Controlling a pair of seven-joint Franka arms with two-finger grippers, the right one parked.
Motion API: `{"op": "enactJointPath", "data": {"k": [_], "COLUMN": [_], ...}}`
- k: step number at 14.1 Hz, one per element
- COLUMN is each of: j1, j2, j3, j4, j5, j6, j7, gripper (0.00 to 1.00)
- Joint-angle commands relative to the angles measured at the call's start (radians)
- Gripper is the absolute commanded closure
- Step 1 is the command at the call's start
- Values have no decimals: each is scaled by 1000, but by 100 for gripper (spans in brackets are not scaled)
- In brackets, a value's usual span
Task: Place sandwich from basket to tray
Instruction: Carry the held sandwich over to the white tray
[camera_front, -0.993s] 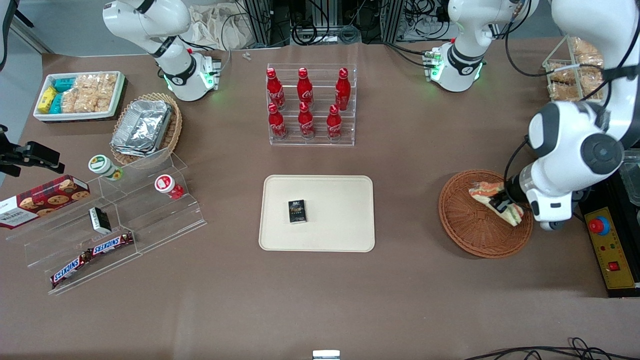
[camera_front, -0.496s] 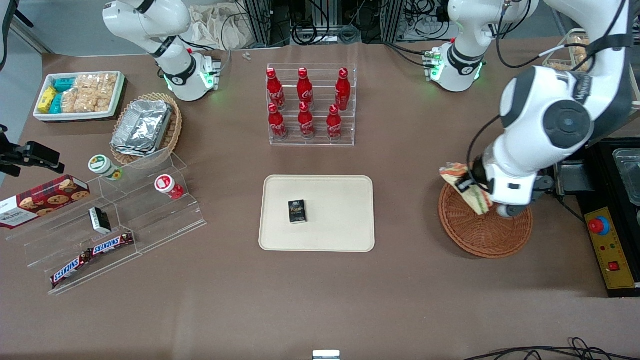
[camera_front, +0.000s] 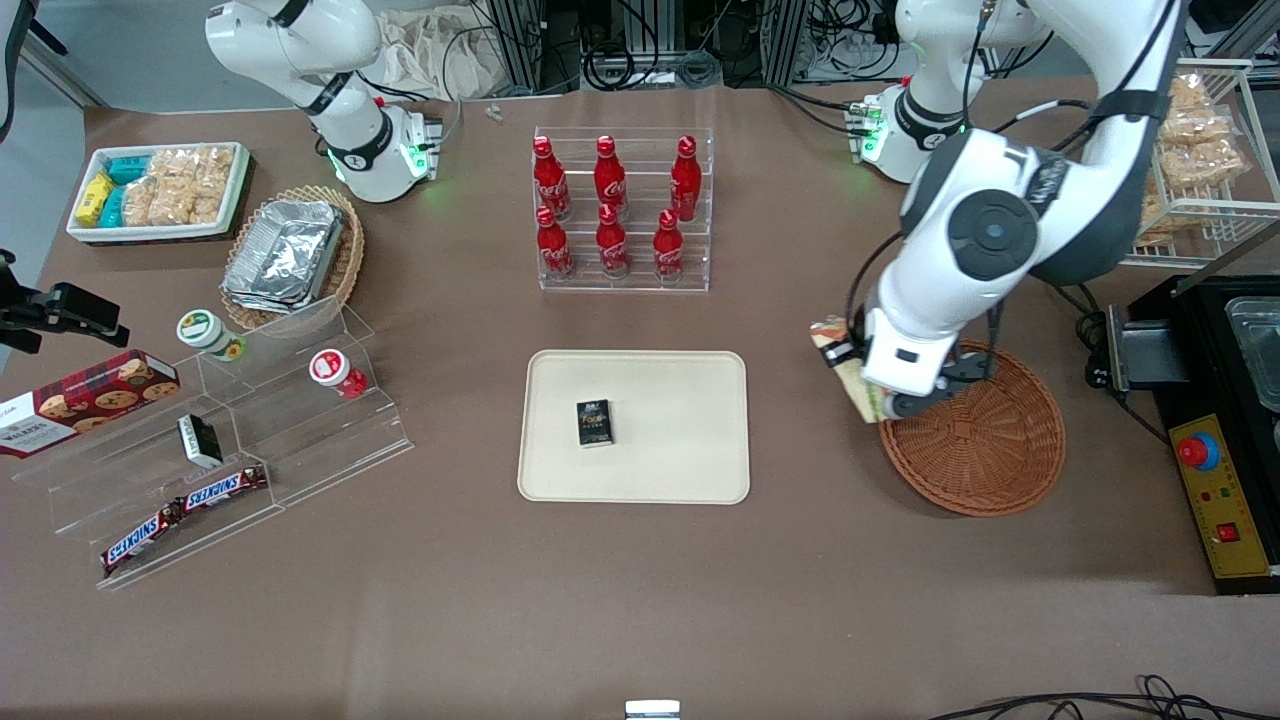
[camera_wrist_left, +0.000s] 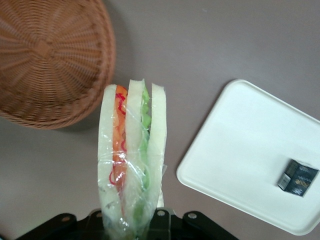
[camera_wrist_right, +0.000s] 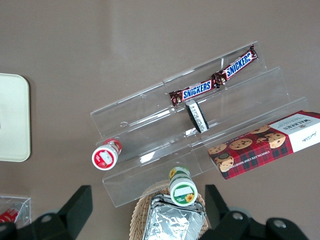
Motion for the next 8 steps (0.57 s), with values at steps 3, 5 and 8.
{"op": "enactJointPath", "data": {"k": [3, 5, 8], "j1": [-102, -134, -176], "j2": [78, 110, 176], "j3": [-1, -1, -1], "j4": [34, 34, 34], "j5": [58, 66, 119], "j6": [83, 140, 206], "j7": [0, 2, 0], "gripper": [100, 100, 100]}}
